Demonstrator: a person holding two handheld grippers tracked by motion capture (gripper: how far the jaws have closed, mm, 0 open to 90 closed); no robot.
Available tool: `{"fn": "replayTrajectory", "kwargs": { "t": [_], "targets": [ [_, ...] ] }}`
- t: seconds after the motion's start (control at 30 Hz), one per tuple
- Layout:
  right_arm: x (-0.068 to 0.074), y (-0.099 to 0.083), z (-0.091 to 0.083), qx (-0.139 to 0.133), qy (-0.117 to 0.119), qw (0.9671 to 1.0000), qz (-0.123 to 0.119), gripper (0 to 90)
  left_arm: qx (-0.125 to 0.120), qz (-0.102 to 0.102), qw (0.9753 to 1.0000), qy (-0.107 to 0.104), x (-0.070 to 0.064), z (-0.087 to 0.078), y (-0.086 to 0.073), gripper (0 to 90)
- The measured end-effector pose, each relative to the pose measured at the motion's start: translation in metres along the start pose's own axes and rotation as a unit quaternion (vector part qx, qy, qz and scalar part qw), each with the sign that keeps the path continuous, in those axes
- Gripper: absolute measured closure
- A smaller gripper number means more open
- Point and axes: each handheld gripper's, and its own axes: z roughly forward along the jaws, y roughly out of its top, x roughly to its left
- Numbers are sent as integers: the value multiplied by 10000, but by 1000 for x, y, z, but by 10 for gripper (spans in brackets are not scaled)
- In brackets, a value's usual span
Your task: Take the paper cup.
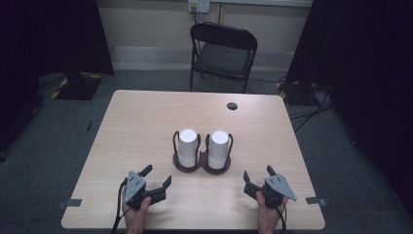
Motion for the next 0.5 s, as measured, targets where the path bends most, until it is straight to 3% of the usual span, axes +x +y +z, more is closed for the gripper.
{"fn": "replayTrajectory", "kwargs": {
  "t": [0.1,0.2,0.5],
  "targets": [
    [0,0,-1,-47,9,10000,4,128,72,136,9999,-76,-7,5,4,180],
    [0,-1,-1,-65,15,10000,8,128,-39,120,9995,-278,-12,8,9,179],
    [0,0,-1,-60,40,10000,8,129,-30,317,9983,-481,-27,18,26,181]
  ]
}}
